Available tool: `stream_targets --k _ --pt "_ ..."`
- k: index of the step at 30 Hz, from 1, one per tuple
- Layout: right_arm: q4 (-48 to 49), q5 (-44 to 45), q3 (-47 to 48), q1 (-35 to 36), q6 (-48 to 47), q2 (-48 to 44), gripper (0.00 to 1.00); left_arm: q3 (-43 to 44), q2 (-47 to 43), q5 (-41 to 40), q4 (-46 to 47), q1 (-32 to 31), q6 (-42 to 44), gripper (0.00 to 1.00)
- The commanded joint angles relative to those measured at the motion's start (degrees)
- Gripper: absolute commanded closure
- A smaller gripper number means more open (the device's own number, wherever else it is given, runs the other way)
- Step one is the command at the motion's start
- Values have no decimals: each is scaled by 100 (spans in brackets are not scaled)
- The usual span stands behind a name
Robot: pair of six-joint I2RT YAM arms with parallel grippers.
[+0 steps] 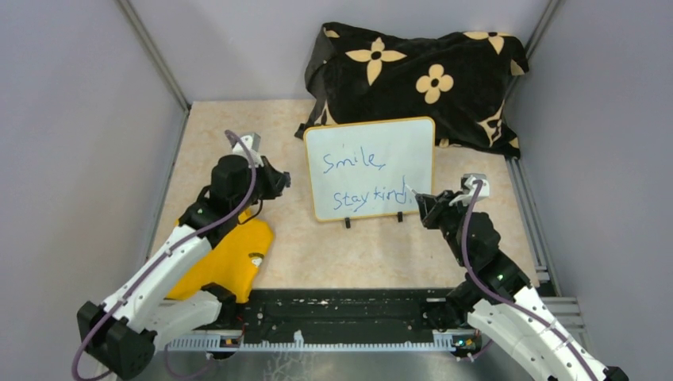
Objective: Write a sentence on the whiteboard
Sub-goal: Close the whiteboard marker at the center of the board.
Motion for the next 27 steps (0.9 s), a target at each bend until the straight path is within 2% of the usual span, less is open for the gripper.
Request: stream_targets --k 1,8,10,13,20,24,27 --pt "585 97 338 -58 48 227 100 -369 -600 688 1424 25 -425 100" --pt "1460 -112 1046 7 -96 966 100 -268 -765 1349 2617 34 -932 100" --pt "1826 -15 1213 186 -237 1140 100 -268 -739 1612 3039 32 -1230 100" --pt "2440 508 1405 828 -685 1376 100 -299 -685 1916 3621 36 -1786 100" --pt "4657 2689 1265 3199 -3247 1932 100 -316 -616 2149 4794 36 -2851 100" --pt "6170 3538 1022 4024 -4823 2474 100 -216 -568 2416 5047 38 -3061 100" --pt "7438 3791 773 4526 -5864 2880 100 -317 -568 2521 5229 34 -3299 100"
